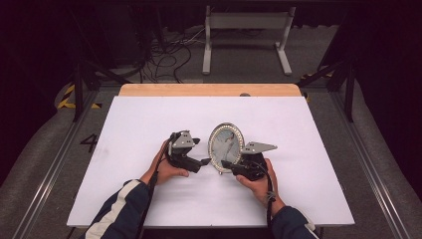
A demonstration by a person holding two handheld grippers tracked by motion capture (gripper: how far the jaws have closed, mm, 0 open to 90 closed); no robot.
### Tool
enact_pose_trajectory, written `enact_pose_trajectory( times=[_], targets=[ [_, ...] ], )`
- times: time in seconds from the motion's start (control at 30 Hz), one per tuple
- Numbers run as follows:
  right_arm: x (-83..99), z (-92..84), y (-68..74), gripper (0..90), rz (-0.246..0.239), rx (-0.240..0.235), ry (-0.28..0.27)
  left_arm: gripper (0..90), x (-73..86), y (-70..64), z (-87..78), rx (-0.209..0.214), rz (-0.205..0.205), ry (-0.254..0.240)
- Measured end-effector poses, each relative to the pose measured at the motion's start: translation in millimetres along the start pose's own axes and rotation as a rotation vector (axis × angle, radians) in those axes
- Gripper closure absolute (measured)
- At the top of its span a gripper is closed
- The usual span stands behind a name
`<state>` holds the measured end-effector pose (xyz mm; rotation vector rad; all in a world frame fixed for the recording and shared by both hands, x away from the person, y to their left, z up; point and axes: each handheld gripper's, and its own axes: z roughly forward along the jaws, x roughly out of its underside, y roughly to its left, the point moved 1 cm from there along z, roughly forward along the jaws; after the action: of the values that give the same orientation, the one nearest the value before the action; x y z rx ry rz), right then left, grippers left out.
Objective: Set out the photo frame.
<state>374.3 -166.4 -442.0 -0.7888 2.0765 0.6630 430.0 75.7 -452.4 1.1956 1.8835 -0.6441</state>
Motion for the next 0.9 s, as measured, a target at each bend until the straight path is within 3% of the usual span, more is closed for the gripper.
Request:
enact_pose_trajectory(
  times=[0.17,0.33,0.43,0.57,0.6,0.9],
  targets=[
    [-1.1,-1.9,-1.2,76.8,-0.014,-0.017,0.020,16.2,-3.2,4.1,6.2,0.021,-0.029,-0.005],
    [-1.7,-2.4,-1.1,76.7,-0.009,-0.020,0.030,16.1,-4.7,4.7,13.0,0.034,-0.004,0.021],
    [1.3,-3.7,1.8,67.1,-0.016,0.000,0.038,16.2,-4.5,7.2,16.9,0.042,-0.012,0.011],
    [-0.3,-13.1,7.0,64.2,-0.062,0.025,0.041,15.3,-4.1,5.5,21.5,0.065,-0.004,0.013],
    [-1.7,-18.0,7.3,64.0,-0.078,0.042,0.031,15.3,-4.5,5.1,22.0,0.061,-0.005,0.012],
    [4.6,-50.2,12.1,72.6,-0.067,0.093,-0.079,18.1,-13.3,8.9,20.6,0.077,-0.031,-0.038]
  ],
)
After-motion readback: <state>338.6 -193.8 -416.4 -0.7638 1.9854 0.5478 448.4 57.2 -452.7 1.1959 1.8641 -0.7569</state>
